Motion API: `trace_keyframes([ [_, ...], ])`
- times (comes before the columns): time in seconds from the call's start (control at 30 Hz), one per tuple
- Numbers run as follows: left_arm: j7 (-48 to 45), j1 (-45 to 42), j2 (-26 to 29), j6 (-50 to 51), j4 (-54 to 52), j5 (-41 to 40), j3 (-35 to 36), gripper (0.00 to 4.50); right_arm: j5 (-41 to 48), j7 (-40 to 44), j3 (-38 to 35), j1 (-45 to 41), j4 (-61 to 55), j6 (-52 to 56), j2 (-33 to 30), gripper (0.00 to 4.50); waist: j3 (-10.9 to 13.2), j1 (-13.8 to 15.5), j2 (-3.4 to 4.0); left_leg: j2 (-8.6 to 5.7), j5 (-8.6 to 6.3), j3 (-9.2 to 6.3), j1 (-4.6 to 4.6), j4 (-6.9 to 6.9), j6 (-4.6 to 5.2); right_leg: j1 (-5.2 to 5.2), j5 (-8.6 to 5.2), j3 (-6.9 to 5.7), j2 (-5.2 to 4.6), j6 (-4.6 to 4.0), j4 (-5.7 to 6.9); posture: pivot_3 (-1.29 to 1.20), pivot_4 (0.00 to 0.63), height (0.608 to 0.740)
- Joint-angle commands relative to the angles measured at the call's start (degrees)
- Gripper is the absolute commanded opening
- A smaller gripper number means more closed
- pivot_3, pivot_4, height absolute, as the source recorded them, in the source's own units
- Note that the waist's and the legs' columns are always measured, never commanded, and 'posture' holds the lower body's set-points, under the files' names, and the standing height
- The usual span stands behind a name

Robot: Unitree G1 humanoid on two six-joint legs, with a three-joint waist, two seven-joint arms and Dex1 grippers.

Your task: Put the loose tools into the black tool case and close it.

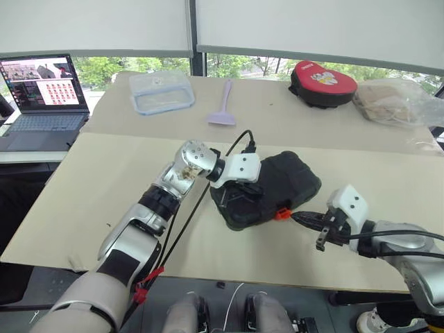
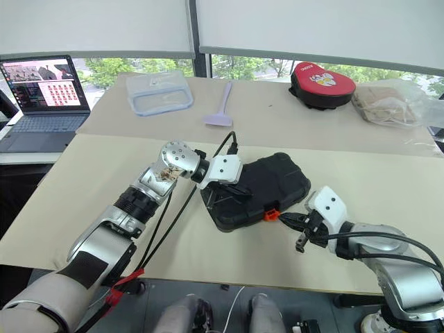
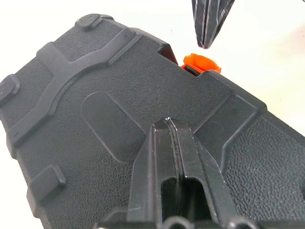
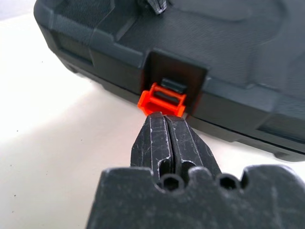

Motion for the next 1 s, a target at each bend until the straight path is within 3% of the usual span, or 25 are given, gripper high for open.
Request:
trace_keyframes([
  [0.03, -0.29, 0.47, -0.01, 0.44, 1.82, 2.07, -1.35, 0.02, 0.64, 0.43, -0.76, 2.72, -1.84, 0.0, -0.42, 0.0, 0.0, 0.02, 0.0, 0.0, 0.0, 0.0, 0.0, 0.0, 0.0, 0.01, 0.0, -0.01, 0.01, 0.0, -0.01, 0.0, 0.15, 0.731],
  [0.43, -0.02, -0.86, -1.32, -1.62, 3.85, 3.3, -1.78, 0.02, -6.95, -4.73, 9.17, -5.12, 7.77, -4.74, 7.13, 0.0, -0.01, -0.05, -0.01, -0.03, -0.02, 0.01, -0.03, 0.02, 0.03, -0.02, 0.02, 0.01, -0.02, 0.04, -0.01, 0.0, 0.15, 0.731],
  [0.73, 0.49, -0.25, -1.76, -3.55, 5.24, 4.25, -2.36, 0.02, -3.74, -4.54, 4.99, -8.64, 3.47, -2.92, 7.65, 0.0, -0.01, -0.47, -0.01, 0.0, -0.01, 0.02, -0.06, 0.02, 0.02, -0.08, 0.04, 0.02, 0.0, 0.04, 0.01, 0.0, 0.15, 0.731],
  [1.0, 0.56, -0.13, -2.17, -3.83, 5.66, 4.56, -2.27, 0.02, -3.62, -4.45, 5.79, -9.0, 3.8, -2.61, 7.22, 0.0, -0.01, -0.45, -0.01, 0.0, -0.01, 0.02, -0.07, 0.02, 0.02, -0.08, 0.04, 0.02, 0.0, 0.04, 0.01, 0.0, 0.15, 0.731],
])
